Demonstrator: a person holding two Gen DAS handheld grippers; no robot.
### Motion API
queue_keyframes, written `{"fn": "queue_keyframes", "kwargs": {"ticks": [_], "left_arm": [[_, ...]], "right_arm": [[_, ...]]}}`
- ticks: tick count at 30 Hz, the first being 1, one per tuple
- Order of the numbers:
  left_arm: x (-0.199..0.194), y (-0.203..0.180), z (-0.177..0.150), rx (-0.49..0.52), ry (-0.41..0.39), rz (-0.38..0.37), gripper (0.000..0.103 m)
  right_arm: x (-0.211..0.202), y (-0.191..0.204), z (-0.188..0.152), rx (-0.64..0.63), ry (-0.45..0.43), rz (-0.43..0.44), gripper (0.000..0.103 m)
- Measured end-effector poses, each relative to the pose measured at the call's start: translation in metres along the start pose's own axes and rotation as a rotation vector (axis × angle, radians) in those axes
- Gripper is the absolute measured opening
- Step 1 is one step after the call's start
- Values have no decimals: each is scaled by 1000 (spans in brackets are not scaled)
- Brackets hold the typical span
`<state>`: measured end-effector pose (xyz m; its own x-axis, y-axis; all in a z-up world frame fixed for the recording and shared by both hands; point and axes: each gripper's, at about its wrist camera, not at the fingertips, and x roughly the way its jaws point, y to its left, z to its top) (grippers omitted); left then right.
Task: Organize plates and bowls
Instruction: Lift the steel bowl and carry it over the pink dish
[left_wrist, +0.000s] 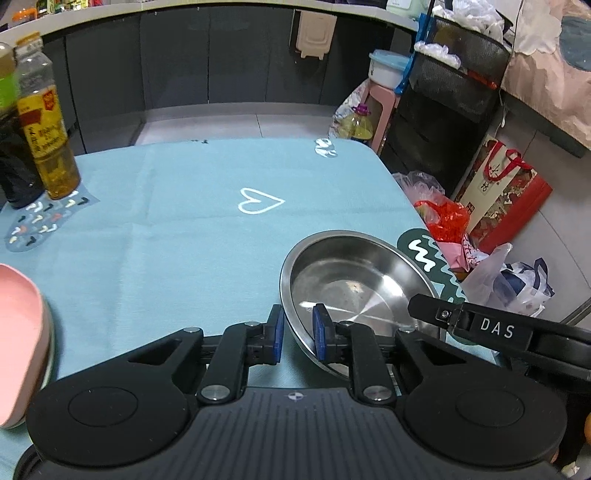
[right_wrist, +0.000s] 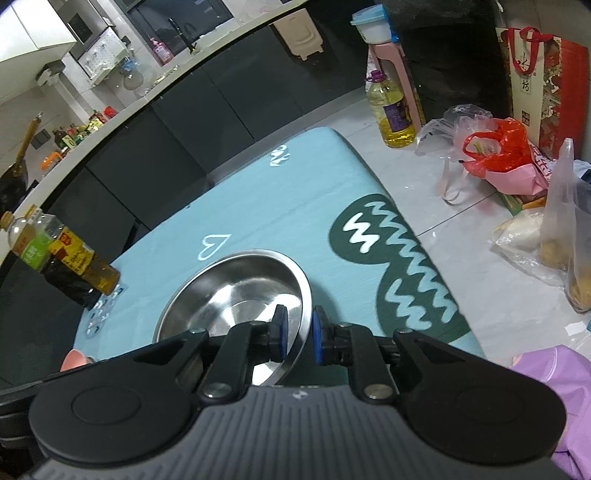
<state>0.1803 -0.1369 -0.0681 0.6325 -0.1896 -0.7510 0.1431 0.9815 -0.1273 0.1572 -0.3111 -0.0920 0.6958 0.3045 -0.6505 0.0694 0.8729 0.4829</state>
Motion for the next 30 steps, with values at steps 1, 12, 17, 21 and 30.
{"fn": "queue_keyframes", "kwargs": {"ticks": [1, 12, 17, 21, 30], "left_arm": [[-3, 2, -1, -2, -5, 0, 16], [-27, 30, -12, -43, -42, -3, 17], [-39, 45, -16, -62, -65, -12, 17], [-47, 60, -20, -80, -74, -9, 16], [-72, 105, -30, -134, -120, -6, 17]], "right_arm": [[-1, 2, -1, -2, 0, 5, 0], [-11, 31, -13, -53, -10, 25, 0], [-13, 47, -19, -81, -15, 26, 0], [-12, 63, -25, -107, -12, 27, 0], [-7, 111, -40, -183, 5, 20, 0]]}}
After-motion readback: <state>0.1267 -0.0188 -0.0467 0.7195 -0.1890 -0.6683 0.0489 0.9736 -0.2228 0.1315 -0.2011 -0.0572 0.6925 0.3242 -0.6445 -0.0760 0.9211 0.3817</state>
